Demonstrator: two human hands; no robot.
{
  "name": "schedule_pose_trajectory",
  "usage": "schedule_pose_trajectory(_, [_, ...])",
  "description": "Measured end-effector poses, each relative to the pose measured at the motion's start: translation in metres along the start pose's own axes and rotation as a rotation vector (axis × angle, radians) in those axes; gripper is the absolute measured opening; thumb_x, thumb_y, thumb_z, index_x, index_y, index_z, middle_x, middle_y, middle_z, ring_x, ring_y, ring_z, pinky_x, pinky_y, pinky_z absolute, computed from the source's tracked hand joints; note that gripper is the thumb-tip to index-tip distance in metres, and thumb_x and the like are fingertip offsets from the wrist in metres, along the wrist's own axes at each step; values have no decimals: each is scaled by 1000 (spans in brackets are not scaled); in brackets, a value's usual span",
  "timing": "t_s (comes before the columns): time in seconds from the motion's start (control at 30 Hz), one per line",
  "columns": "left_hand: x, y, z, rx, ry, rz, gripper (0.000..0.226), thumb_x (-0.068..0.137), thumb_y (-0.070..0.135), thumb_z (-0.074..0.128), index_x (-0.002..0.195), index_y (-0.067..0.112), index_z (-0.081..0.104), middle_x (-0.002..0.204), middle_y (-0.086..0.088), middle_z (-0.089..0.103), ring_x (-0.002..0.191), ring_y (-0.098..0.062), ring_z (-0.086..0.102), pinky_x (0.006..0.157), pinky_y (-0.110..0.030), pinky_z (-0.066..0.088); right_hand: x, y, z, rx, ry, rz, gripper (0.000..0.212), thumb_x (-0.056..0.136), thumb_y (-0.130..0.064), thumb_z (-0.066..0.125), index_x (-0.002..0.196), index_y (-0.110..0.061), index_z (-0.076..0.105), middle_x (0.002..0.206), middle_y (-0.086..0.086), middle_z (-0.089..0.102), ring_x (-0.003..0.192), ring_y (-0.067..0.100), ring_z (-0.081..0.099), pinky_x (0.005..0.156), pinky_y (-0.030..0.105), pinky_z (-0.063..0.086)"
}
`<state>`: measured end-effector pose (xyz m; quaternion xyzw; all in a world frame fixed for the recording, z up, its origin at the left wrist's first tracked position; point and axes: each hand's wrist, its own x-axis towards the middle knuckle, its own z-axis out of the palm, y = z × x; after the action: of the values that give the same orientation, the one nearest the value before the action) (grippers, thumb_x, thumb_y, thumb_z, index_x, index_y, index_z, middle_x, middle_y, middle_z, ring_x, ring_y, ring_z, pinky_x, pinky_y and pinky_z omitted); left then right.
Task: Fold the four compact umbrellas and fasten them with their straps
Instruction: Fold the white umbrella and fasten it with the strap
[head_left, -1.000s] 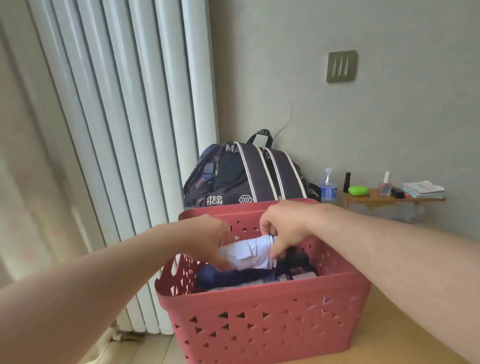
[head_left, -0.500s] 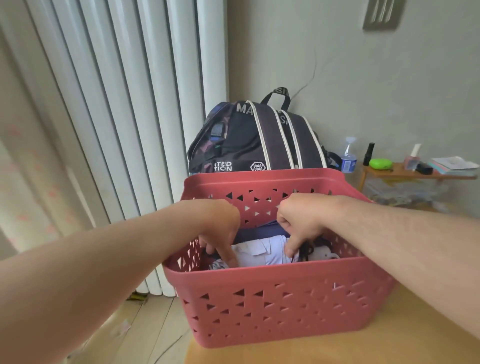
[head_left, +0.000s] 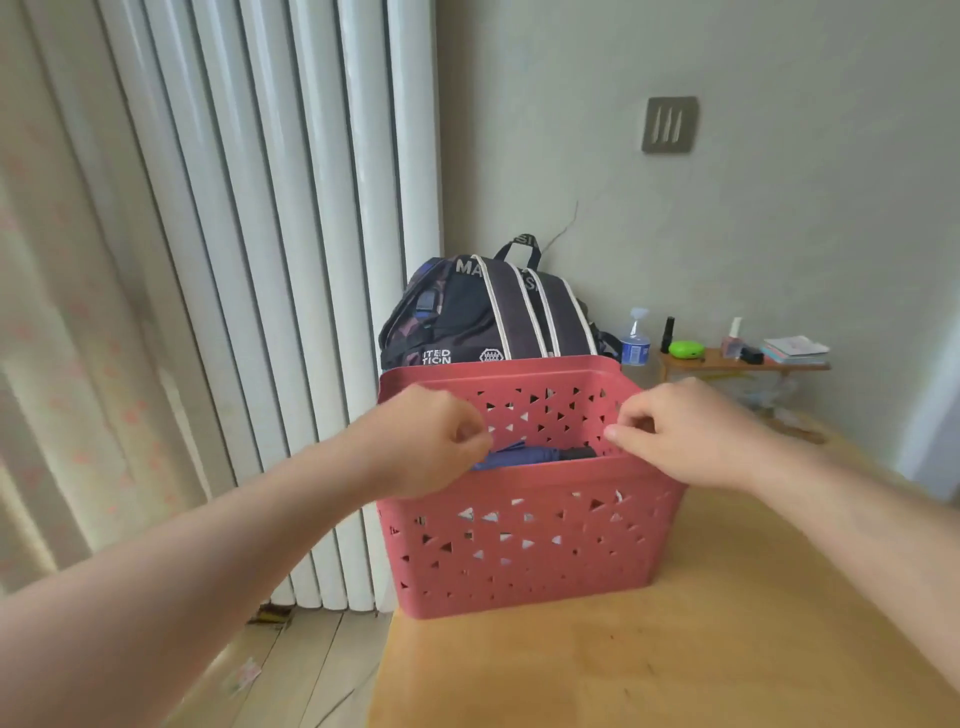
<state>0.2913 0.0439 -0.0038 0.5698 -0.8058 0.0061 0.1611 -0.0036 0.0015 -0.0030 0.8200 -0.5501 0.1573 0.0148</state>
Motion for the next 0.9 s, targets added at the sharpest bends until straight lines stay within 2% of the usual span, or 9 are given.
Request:
schedule_pose_trajectory(0.13, [-26,5,27,7,145,-168,41,102,49,42,72,25,55,62,4,60,62,-17,60,52,-31,43,-32,16,17,186,166,53,28,100,-44,59,75,-34,67,61,-10,67,58,2,60,59,30,46])
schedule_pose_trajectory(0.23, [-33,10,42,118,296,-181,50,104,45,34,63,19,43,59,2,54,61,-19,55,52,-30,32,-38,19,37,259,261,11,27,103,-41,56,77,-36,63,70,-14,66,76,4,57,74,35,43])
schedule_pose_trajectory(0.3, [-36,16,52,187,372,-196,52,104,43,31,58,19,40,60,3,53,60,-19,53,52,-30,31,-43,20,47,265,341,-19,26,104,-40,53,82,-33,66,75,-17,63,90,15,55,82,38,42])
schedule_pose_trajectory(0.43, [-32,23,57,230,439,-237,54,104,38,34,54,16,40,59,4,51,59,-19,51,51,-29,26,-44,26,57,240,406,-42,30,105,-39,50,91,-24,72,83,-9,65,98,17,56,82,36,44])
schedule_pose_trajectory(0.53, [-27,21,60,273,468,-276,55,103,38,35,53,15,41,59,4,51,55,-18,48,50,-27,24,-41,33,59,246,416,-88,27,104,-39,53,94,-27,75,86,-16,65,100,16,55,84,36,43])
schedule_pose_trajectory(0.67, [-26,16,68,326,549,-263,51,99,37,36,52,18,35,54,6,45,51,-17,43,49,-22,25,-34,49,72,310,521,-218,26,101,-35,57,91,-22,77,81,-9,68,92,21,58,82,37,46])
schedule_pose_trajectory(0.77, [-24,12,71,319,541,-291,47,97,34,39,53,21,35,54,5,45,52,-21,44,48,-25,35,-23,52,77,311,576,-261,34,100,-36,59,73,-17,67,66,-5,60,73,22,52,68,36,41])
schedule_pose_trajectory(0.83, [-24,12,67,281,471,-292,44,96,33,38,53,24,34,55,4,46,52,-21,45,46,-27,36,-12,48,65,297,529,-250,43,98,-38,62,62,-17,54,56,-7,52,60,22,47,58,36,40])
schedule_pose_trajectory(0.9, [-24,10,59,249,392,-308,45,95,38,38,54,20,41,57,5,48,55,-18,48,44,-27,34,5,49,47,360,441,-170,42,92,-37,70,58,-19,54,53,-9,51,55,16,50,54,32,42])
